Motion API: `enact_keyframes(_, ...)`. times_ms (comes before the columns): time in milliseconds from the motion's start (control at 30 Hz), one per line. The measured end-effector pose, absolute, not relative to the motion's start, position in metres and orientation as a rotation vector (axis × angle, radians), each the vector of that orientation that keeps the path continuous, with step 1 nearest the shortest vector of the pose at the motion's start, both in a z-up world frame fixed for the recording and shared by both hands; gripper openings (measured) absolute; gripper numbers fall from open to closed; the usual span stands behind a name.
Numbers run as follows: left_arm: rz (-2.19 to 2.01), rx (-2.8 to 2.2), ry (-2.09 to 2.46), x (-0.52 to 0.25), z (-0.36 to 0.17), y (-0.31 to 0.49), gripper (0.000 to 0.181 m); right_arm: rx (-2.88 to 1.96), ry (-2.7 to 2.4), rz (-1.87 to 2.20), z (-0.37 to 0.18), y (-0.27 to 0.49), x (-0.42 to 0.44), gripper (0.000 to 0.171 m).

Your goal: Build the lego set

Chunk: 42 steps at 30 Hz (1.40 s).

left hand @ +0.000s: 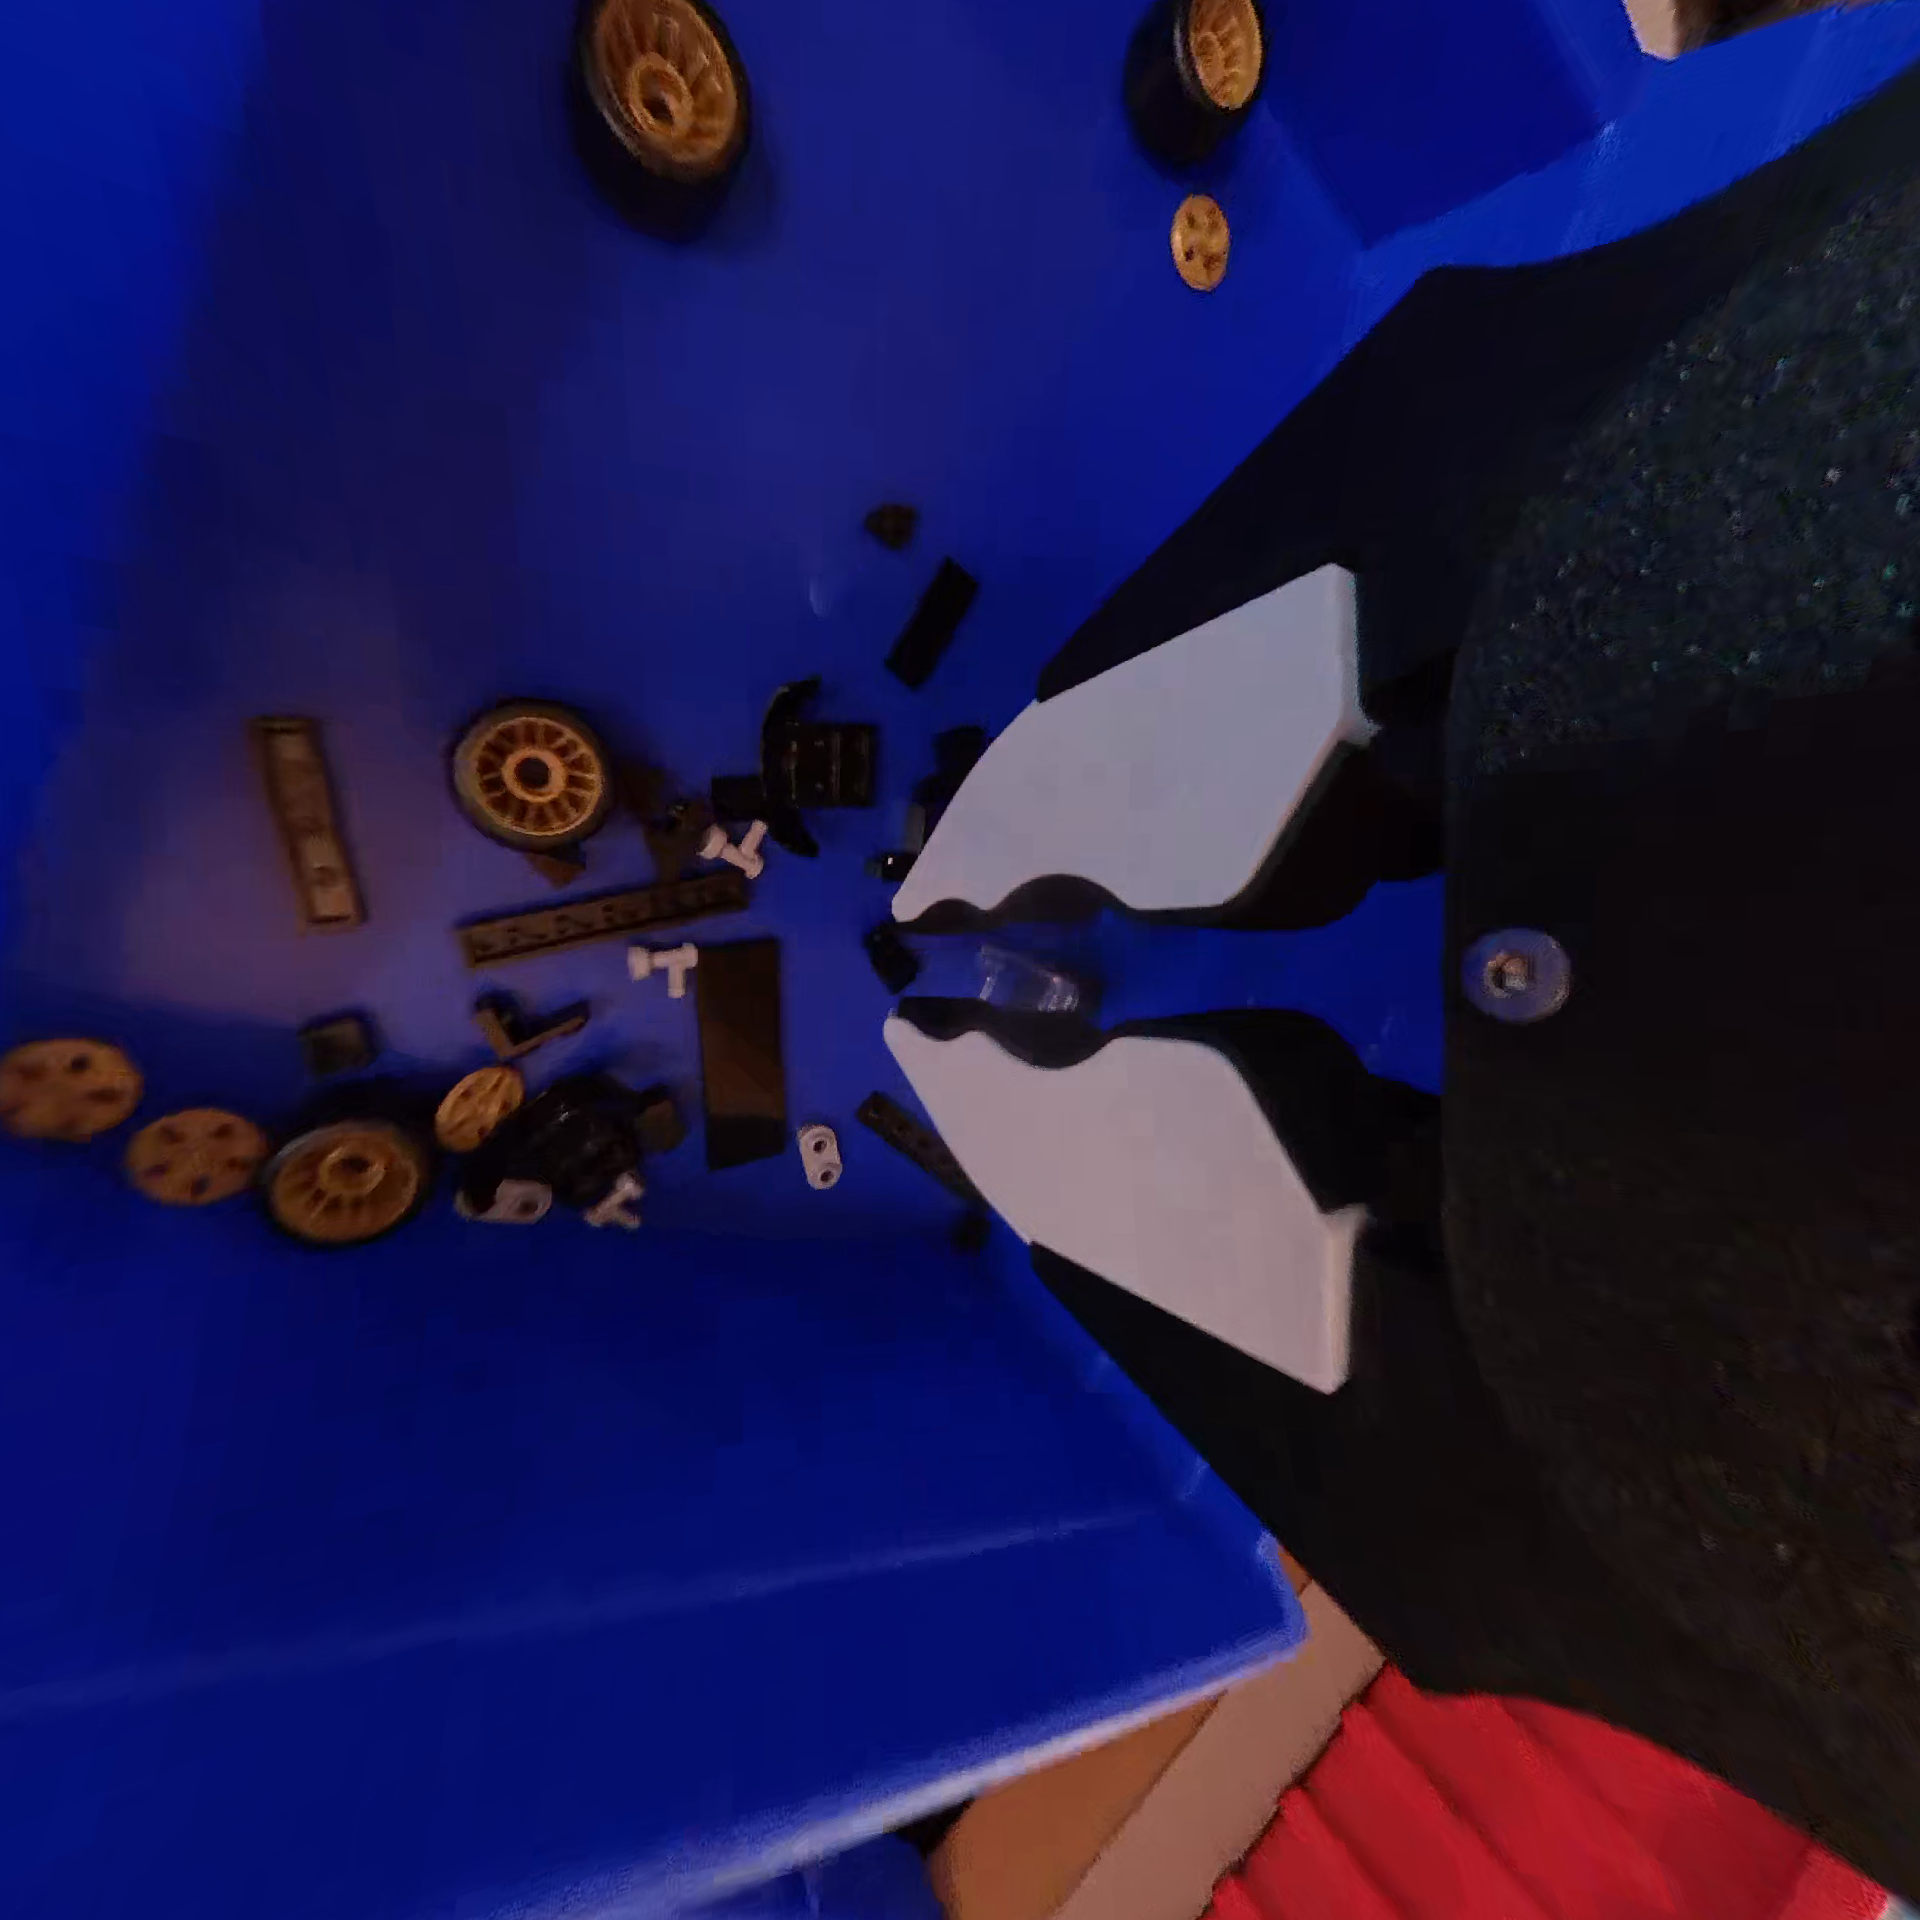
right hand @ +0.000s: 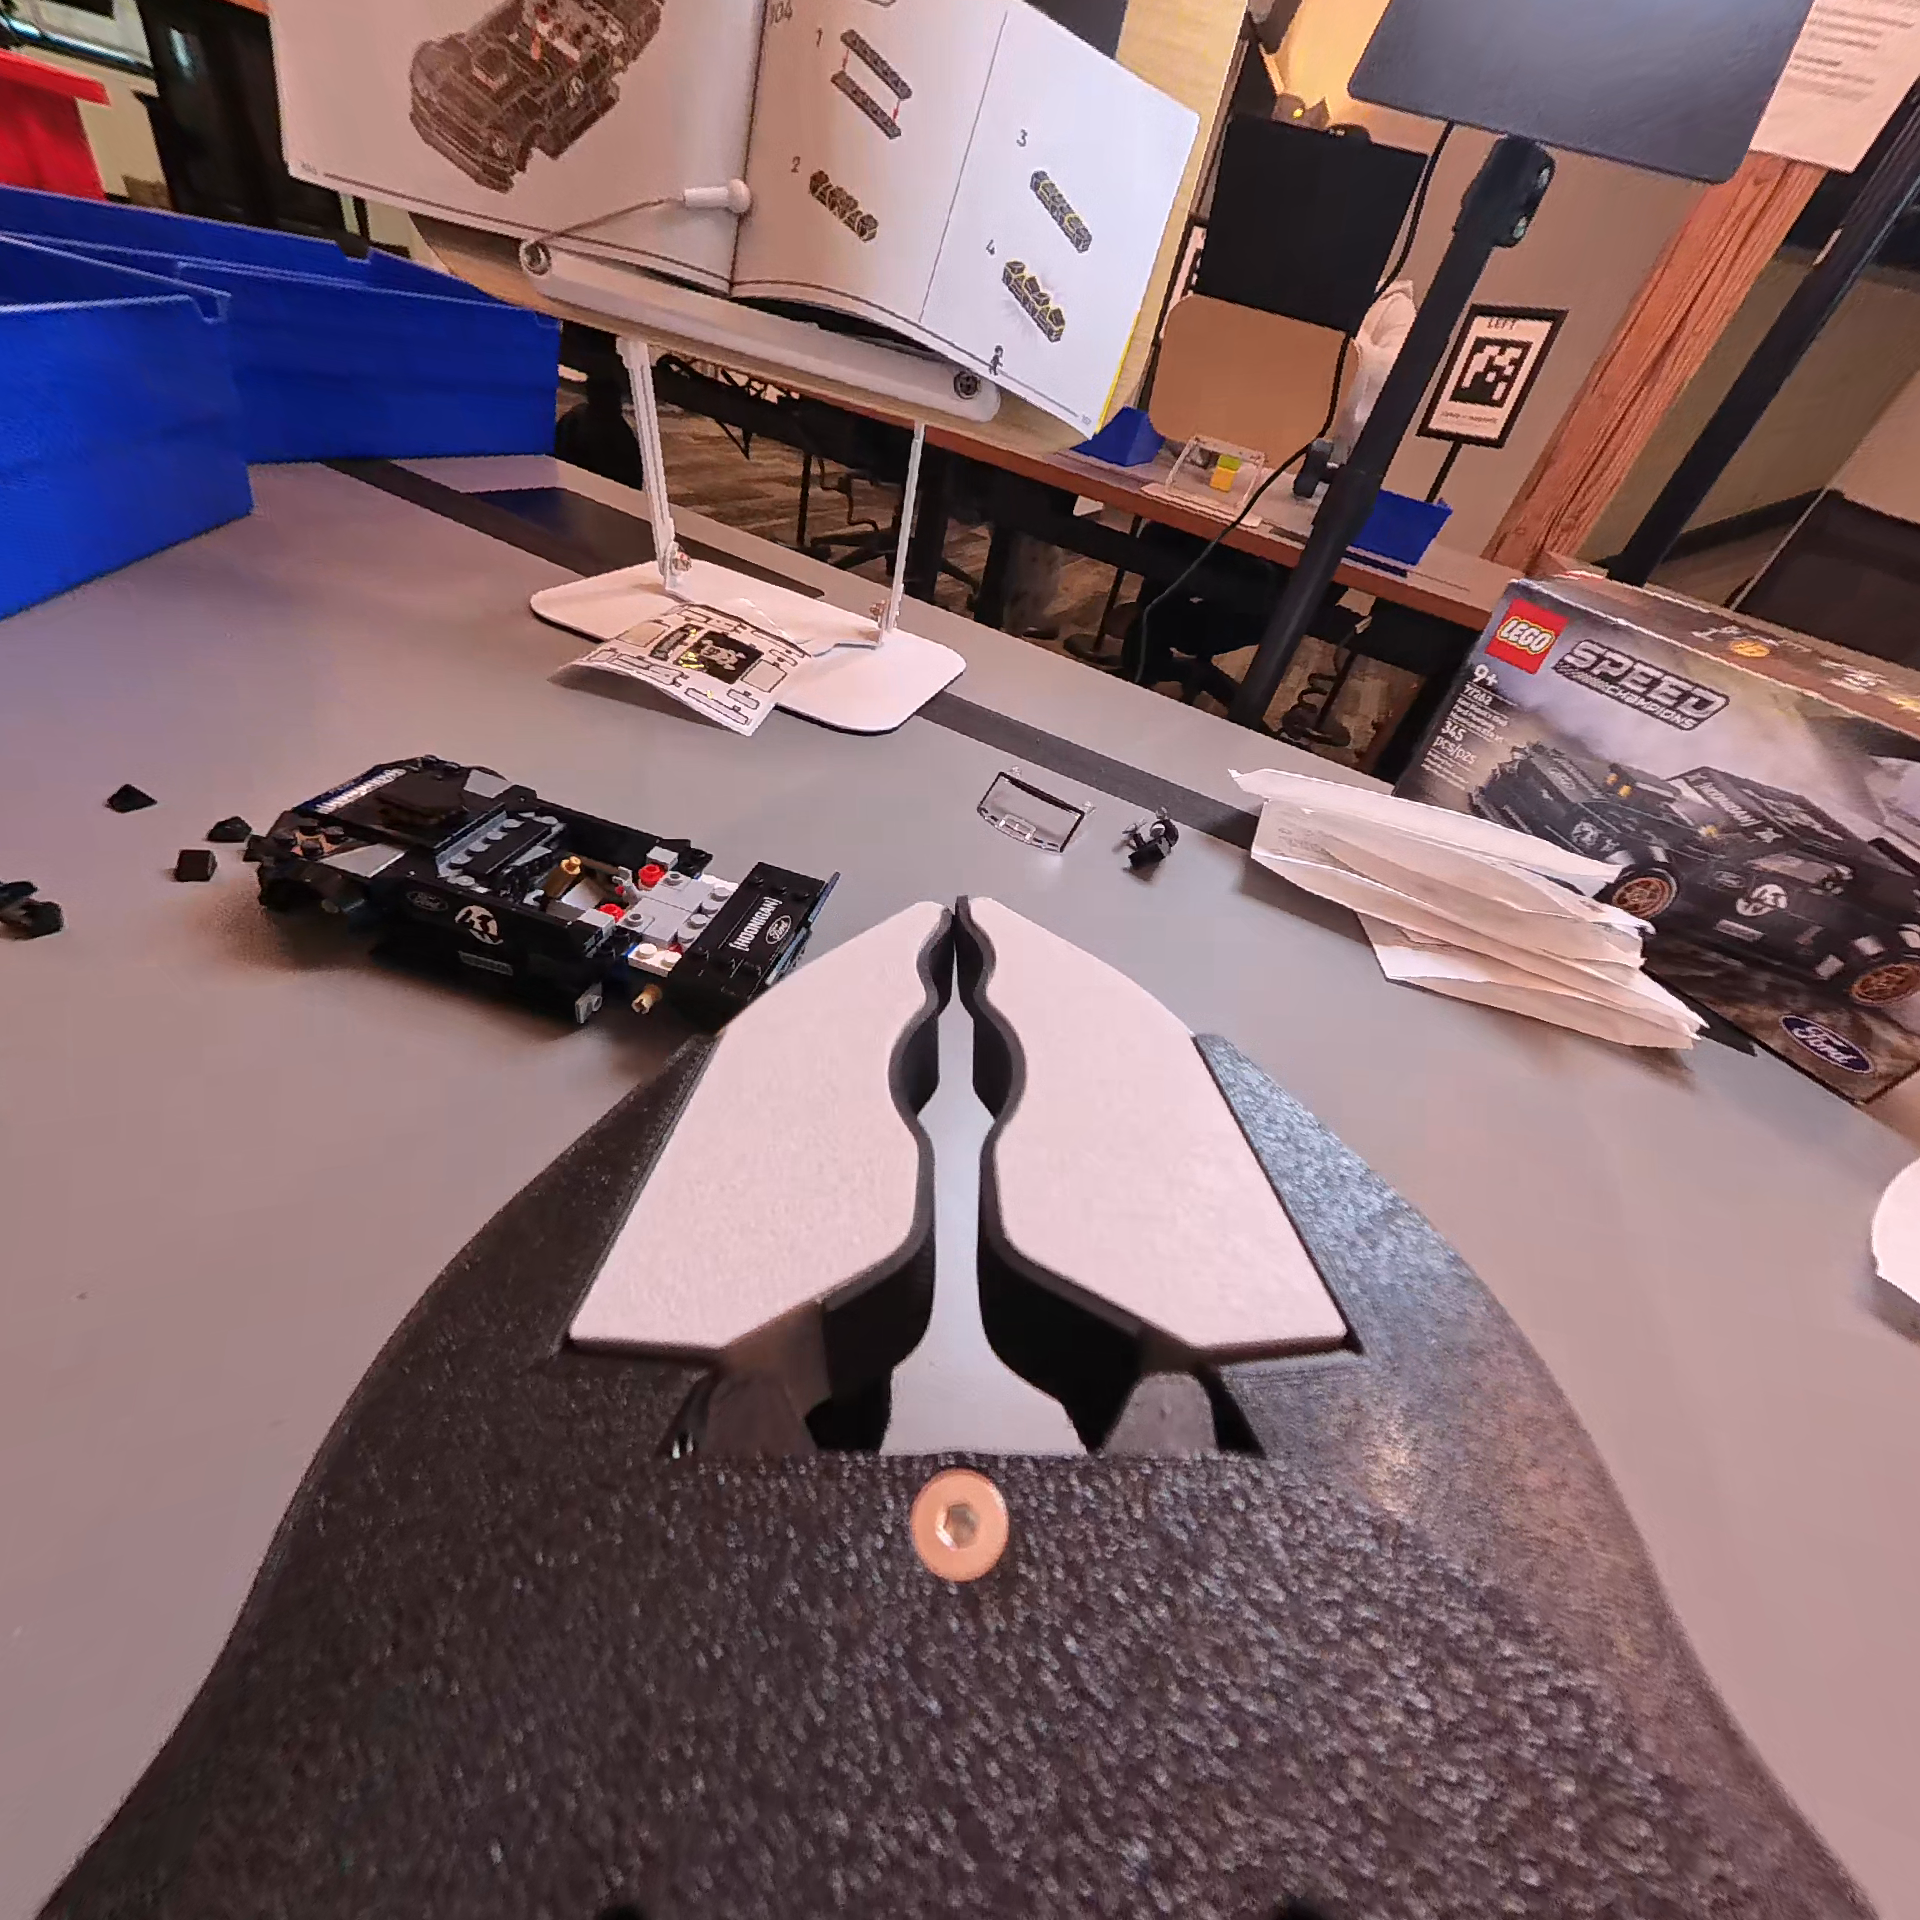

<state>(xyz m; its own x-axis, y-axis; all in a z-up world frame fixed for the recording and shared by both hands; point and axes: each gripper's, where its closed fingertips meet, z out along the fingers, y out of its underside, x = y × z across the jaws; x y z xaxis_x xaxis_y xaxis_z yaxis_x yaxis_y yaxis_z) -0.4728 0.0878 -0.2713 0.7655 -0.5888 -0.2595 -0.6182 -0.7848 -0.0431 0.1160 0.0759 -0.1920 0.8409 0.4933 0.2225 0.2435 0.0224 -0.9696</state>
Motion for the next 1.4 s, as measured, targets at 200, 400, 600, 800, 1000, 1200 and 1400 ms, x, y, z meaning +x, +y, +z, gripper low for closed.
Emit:
enact_keyframes(200,0.244,-2.934,1.049,-0.471,-0.292,0.082,0.022,-1.583,-0.605,0.193,-0.196,0.079,0.116,0.000)
enact_keyframes(400,0.148,-2.882,1.123,-0.455,-0.293,0.091,0.028,-1.600,-0.619,0.181,-0.200,0.080,0.115,0.000)
enact_keyframes(600,0.031,-2.869,1.149,-0.441,-0.290,0.093,0.025,-1.604,-0.626,0.178,-0.201,0.080,0.114,0.000)
enact_keyframes(800,-0.002,-2.806,1.154,-0.435,-0.290,0.106,0.018,-1.611,-0.639,0.175,-0.203,0.080,0.112,0.000)
enact_keyframes(1000,-0.189,-2.849,1.185,-0.420,-0.288,0.096,0.005,-1.611,-0.644,0.174,-0.204,0.080,0.112,0.000)
enact_keyframes(1200,-0.331,-2.947,1.295,-0.423,-0.279,0.064,0.005,-1.619,-0.650,0.178,-0.205,0.080,0.111,0.000)
enact_keyframes(1400,-0.269,-2.881,1.186,-0.430,-0.274,0.088,0.025,-1.620,-0.656,0.181,-0.206,0.080,0.110,0.000)
